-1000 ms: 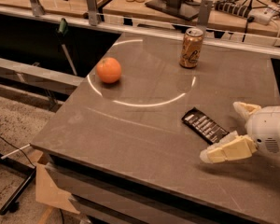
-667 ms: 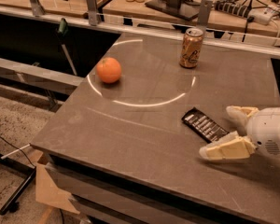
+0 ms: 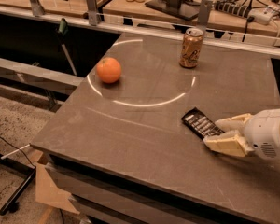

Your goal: Move rxbar chocolate near orange

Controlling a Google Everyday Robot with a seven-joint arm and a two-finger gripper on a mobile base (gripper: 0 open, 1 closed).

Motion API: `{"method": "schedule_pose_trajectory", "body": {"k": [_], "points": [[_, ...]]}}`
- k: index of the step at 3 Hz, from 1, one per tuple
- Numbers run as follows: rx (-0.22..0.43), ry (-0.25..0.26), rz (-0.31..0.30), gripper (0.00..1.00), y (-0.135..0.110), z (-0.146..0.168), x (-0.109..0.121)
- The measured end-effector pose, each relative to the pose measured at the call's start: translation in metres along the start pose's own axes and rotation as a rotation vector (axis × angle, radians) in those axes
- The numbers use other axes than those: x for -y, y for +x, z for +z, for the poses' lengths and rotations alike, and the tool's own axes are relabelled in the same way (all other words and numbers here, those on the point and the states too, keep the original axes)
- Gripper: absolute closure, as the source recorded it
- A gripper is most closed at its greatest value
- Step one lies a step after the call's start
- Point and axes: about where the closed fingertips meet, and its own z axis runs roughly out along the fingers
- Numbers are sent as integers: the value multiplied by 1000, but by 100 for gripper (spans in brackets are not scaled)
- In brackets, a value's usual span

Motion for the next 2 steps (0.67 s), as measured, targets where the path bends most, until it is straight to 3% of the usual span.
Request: {"method": "schedule_pose_trajectory", "body": {"k": [1, 2], "points": [[7, 1, -28, 96, -24, 5, 1], [59, -39, -73, 100, -74, 20, -3]]}}
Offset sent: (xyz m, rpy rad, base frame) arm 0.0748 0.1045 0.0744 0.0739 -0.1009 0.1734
